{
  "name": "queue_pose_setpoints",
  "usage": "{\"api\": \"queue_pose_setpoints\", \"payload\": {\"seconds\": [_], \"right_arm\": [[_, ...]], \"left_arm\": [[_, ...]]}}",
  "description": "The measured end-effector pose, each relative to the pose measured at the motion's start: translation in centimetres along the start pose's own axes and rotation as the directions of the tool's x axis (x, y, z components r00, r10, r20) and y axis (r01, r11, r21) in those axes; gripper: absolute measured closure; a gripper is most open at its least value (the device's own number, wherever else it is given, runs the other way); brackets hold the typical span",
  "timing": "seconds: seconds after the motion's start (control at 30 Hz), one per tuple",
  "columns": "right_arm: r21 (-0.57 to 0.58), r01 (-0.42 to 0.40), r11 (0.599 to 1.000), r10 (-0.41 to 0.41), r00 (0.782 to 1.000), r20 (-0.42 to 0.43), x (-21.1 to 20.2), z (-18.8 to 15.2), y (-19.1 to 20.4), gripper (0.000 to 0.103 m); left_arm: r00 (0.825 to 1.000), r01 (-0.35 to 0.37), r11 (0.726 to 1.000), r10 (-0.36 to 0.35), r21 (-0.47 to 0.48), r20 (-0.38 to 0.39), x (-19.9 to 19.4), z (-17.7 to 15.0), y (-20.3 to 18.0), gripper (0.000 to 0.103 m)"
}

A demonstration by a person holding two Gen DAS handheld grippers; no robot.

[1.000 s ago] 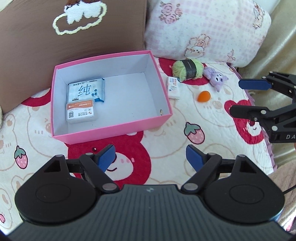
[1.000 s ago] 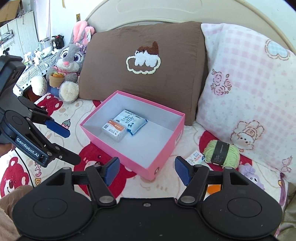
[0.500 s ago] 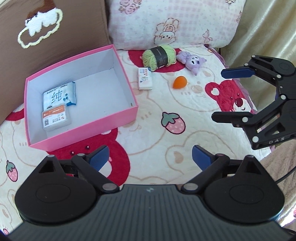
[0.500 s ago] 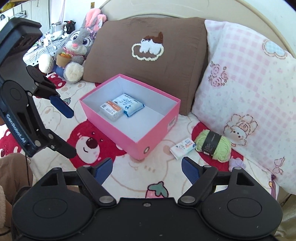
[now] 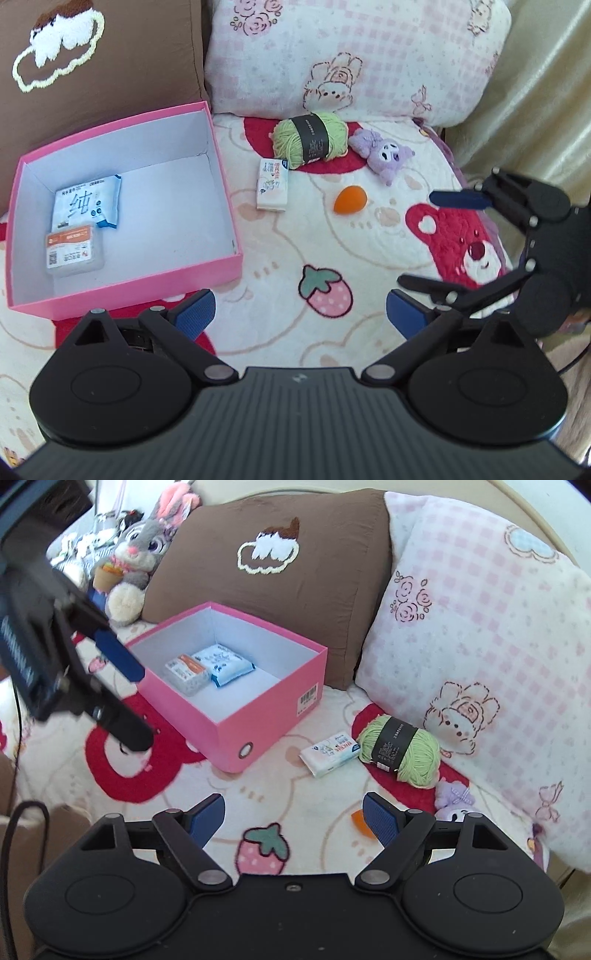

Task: Organize objects
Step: 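Move both tools toward the small white tissue pack on the bed, then close both grippers on the white tissue pack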

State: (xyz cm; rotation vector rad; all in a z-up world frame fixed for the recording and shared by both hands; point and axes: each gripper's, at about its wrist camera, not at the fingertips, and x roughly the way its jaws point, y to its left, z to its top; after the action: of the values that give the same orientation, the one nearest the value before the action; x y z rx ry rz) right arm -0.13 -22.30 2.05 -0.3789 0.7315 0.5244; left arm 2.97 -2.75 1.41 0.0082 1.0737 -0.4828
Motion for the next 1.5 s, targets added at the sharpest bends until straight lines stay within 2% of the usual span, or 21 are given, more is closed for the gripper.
{"api": "queue_pose_setpoints", "payload": {"seconds": [0.1, 0.33, 0.43, 0.5, 0.63, 0.7, 0.83, 0.93, 1.13, 1.23, 1.3, 1.43, 1.5], "right_arm": [[0.005, 0.006, 1.000, -0.007, 1.000, 0.026, 1.0, -0.6, -0.3, 0.018], [0.036, 0.026, 0.999, -0.030, 0.995, 0.095, 2.9, -0.8, -0.8, 0.018], [0.040, 0.043, 0.998, -0.047, 0.993, 0.111, 3.9, -1.0, -0.7, 0.018], [0.054, 0.044, 0.998, -0.050, 0.992, 0.114, 4.6, -1.1, -0.7, 0.018], [0.073, 0.043, 0.996, -0.051, 0.992, 0.118, 6.5, -1.0, -0.5, 0.018], [0.082, 0.045, 0.996, -0.054, 0.991, 0.120, 7.6, -0.8, -0.5, 0.018], [0.104, 0.018, 0.994, -0.027, 0.996, 0.082, 10.0, -0.5, -1.2, 0.018], [0.180, 0.021, 0.983, -0.036, 0.996, 0.079, 11.2, -0.3, -2.5, 0.018], [0.348, -0.032, 0.937, -0.001, 0.996, 0.093, 13.6, 0.3, -4.9, 0.018], [0.414, -0.034, 0.910, -0.002, 0.996, 0.085, 15.0, 0.0, -5.3, 0.018], [0.421, -0.025, 0.907, -0.007, 0.997, 0.073, 15.8, -0.2, -5.0, 0.019], [0.405, -0.003, 0.914, -0.022, 0.998, 0.057, 16.7, -0.6, -4.2, 0.019], [0.431, 0.002, 0.902, -0.029, 0.998, 0.056, 17.2, -0.9, -4.3, 0.025]], "left_arm": [[1.000, 0.015, 0.999, -0.015, -0.032, 0.014, 1.5, 0.3, -0.2, 0.005], [1.000, 0.006, 1.000, -0.006, 0.008, 0.016, 5.3, 1.4, -1.0, 0.007], [0.999, -0.004, 0.999, 0.002, 0.045, 0.037, 6.6, 2.5, -1.3, 0.014], [0.999, -0.019, 0.997, 0.016, 0.072, 0.043, 7.6, 3.4, -1.6, 0.025], [0.999, -0.023, 0.993, 0.020, 0.119, 0.033, 9.9, 5.5, -2.1, 0.027], [0.998, -0.055, 0.987, 0.052, 0.154, 0.021, 11.2, 6.5, -2.4, 0.031], [0.997, -0.068, 0.979, 0.073, 0.193, -0.019, 13.9, 8.9, -2.8, 0.042], [0.995, -0.071, 0.982, 0.081, 0.175, -0.053, 15.6, 10.3, -2.3, 0.046], [0.988, -0.095, 0.986, 0.110, 0.136, -0.106, 19.1, 12.1, -1.1, 0.056], [0.980, -0.117, 0.983, 0.138, 0.143, -0.145, 20.7, 12.6, -1.0, 0.066], [0.973, -0.129, 0.983, 0.150, 0.130, -0.173, 21.4, 12.8, -0.6, 0.067], [0.977, -0.114, 0.991, 0.125, 0.072, -0.174, 22.4, 13.0, 0.3, 0.067], [0.976, -0.125, 0.990, 0.134, 0.060, -0.173, 23.0, 13.2, 0.5, 0.067]]}}
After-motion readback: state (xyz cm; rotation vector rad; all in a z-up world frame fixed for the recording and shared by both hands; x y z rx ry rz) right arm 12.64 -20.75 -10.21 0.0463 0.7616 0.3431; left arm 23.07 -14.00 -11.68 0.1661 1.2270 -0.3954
